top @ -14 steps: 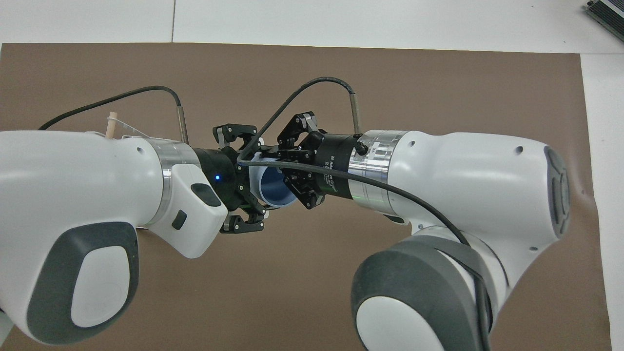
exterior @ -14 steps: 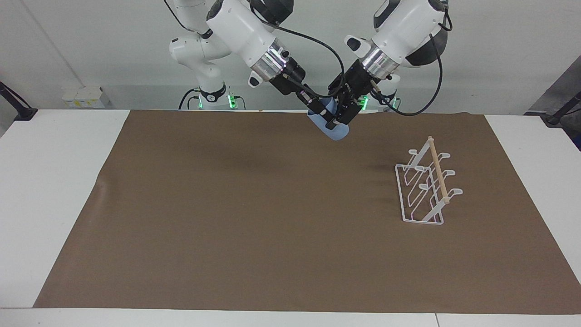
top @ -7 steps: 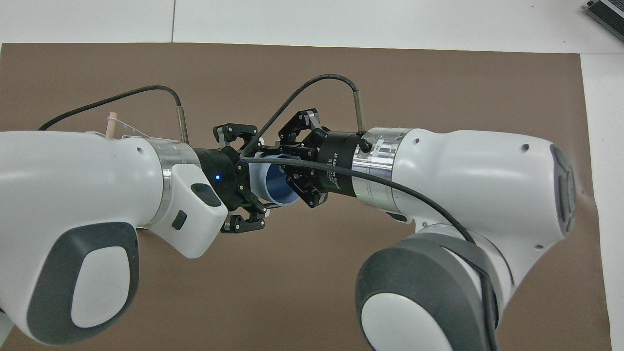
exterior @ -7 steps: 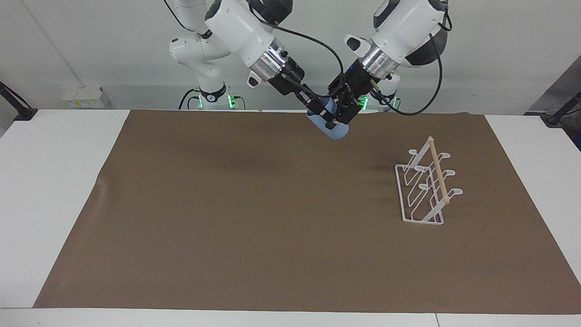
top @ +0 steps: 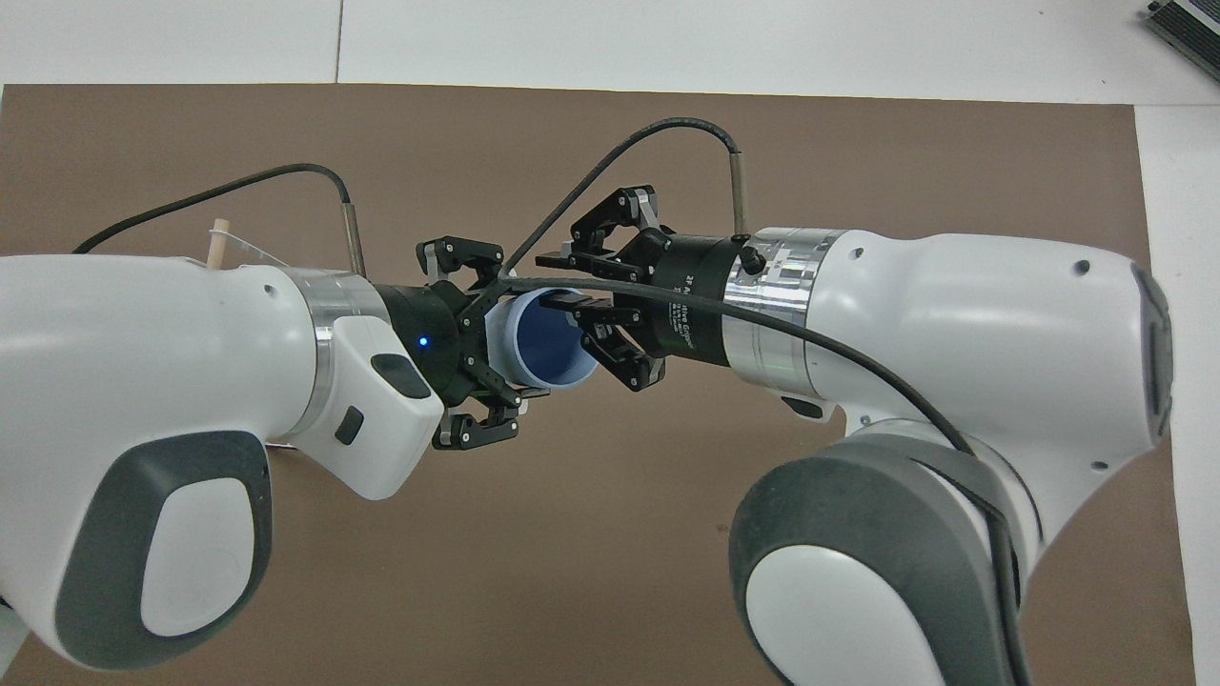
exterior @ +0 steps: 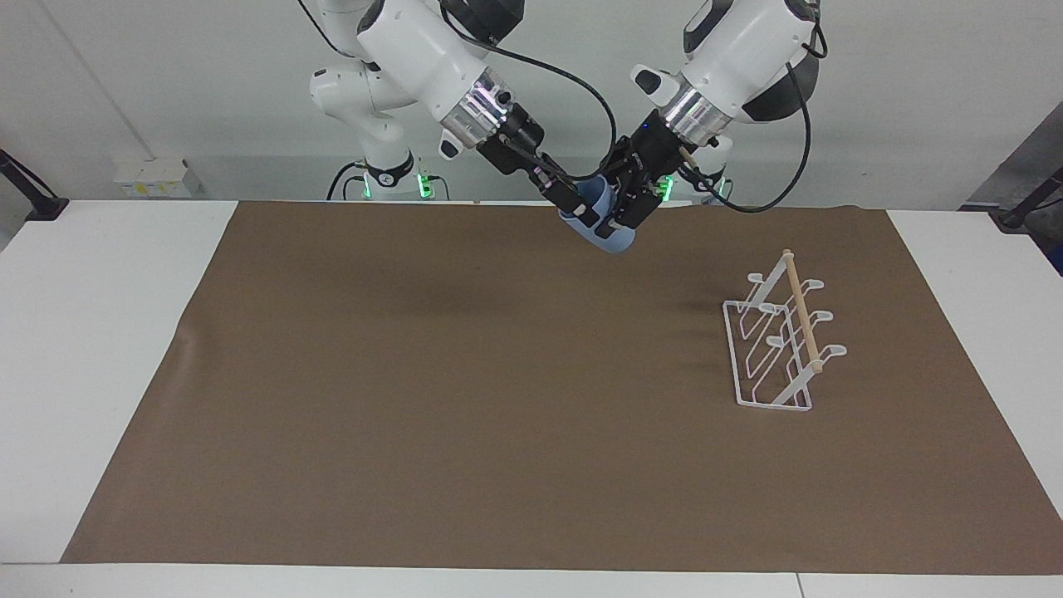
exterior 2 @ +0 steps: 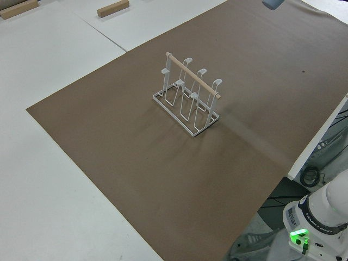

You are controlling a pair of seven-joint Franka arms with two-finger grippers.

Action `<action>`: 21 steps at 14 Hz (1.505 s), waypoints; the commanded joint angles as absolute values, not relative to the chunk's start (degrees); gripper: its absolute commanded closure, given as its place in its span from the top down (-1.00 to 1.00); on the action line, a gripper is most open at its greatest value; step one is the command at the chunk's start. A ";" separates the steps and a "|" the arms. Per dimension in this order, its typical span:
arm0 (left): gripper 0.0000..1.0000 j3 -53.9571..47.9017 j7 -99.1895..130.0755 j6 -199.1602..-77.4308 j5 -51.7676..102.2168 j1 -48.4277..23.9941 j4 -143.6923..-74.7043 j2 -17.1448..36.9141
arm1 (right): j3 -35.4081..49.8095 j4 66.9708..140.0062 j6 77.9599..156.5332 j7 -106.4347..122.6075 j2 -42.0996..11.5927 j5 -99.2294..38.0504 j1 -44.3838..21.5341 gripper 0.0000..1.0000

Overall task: Hang cup on cup holder
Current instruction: 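Carry the cup to the rack with the left gripper while the right gripper withdraws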

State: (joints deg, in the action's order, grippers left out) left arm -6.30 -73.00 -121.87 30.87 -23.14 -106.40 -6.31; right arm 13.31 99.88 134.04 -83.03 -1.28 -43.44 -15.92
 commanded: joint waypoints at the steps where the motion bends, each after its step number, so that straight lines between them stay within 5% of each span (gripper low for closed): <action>1: -1.00 -5.63 -72.78 -120.76 27.36 -23.99 -107.84 -7.65 | 13.36 98.00 134.74 -82.10 -2.37 -44.56 -13.27 -0.22; 7: -1.00 -5.45 -72.69 -118.06 6.82 -21.80 -106.36 -7.21 | 12.75 97.21 126.41 -62.11 -1.50 -42.90 -9.15 0.26; 11: -1.00 -5.62 -65.59 -108.39 -15.42 -22.41 -102.75 -6.33 | 12.57 97.12 118.32 -41.44 -0.44 -34.04 -5.37 0.30; 21: -1.00 -5.63 -57.92 -97.56 -40.40 -21.71 -103.62 -5.54 | 11.43 92.72 99.86 -7.95 1.75 -2.90 -0.72 0.34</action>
State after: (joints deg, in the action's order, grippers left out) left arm -5.22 -59.47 -99.04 -36.04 -21.99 -103.57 -6.14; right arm 11.73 93.14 102.54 -15.24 0.90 -4.80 -3.39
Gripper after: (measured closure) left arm 0.185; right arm 0.339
